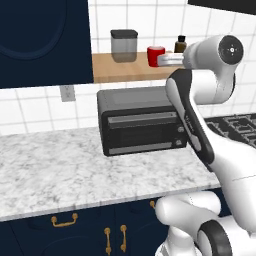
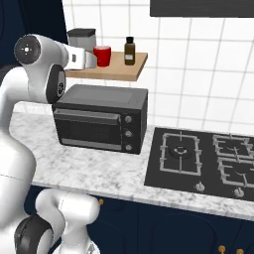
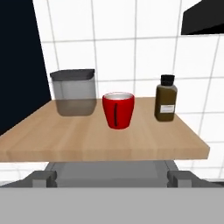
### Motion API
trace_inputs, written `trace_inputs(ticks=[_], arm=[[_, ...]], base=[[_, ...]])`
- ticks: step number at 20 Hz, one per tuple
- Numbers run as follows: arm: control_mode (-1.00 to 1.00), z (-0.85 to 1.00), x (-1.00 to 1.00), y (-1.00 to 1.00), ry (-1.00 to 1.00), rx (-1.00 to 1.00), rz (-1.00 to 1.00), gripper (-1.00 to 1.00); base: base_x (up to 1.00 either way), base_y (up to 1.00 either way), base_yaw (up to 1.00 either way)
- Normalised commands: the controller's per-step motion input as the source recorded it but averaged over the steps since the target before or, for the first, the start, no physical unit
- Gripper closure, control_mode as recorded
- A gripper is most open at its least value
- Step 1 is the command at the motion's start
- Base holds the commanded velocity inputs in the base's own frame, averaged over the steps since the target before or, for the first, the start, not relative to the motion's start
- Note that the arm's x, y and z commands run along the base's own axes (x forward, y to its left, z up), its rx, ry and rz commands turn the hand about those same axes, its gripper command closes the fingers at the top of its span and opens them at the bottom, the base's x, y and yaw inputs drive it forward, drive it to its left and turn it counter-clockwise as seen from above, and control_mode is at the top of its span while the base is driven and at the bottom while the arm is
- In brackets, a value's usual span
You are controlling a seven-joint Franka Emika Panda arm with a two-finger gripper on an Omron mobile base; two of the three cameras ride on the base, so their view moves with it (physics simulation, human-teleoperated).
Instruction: Gather all objects into one cabinet and sort the glasses and bowls to opposite sides.
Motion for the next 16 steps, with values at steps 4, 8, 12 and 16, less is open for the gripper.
trace_inputs(ticks=[4,8,12,16], arm=[[-1.0,-0.21,0.55,-0.01,0.0,0.0,0.0,-1.0],[-1.0,-0.06,0.41,-0.16,0.0,0.02,0.0,-1.0],[-1.0,0.0,0.5,-0.11,0.0,0.0,0.0,-1.0],[-1.0,0.0,0.47,-0.01,0.0,0.0,-0.01,-1.0]], base=[[0.0,0.0,0.0],[0.0,0.0,0.0],[0.0,0.0,0.0],[0.0,0.0,0.0]])
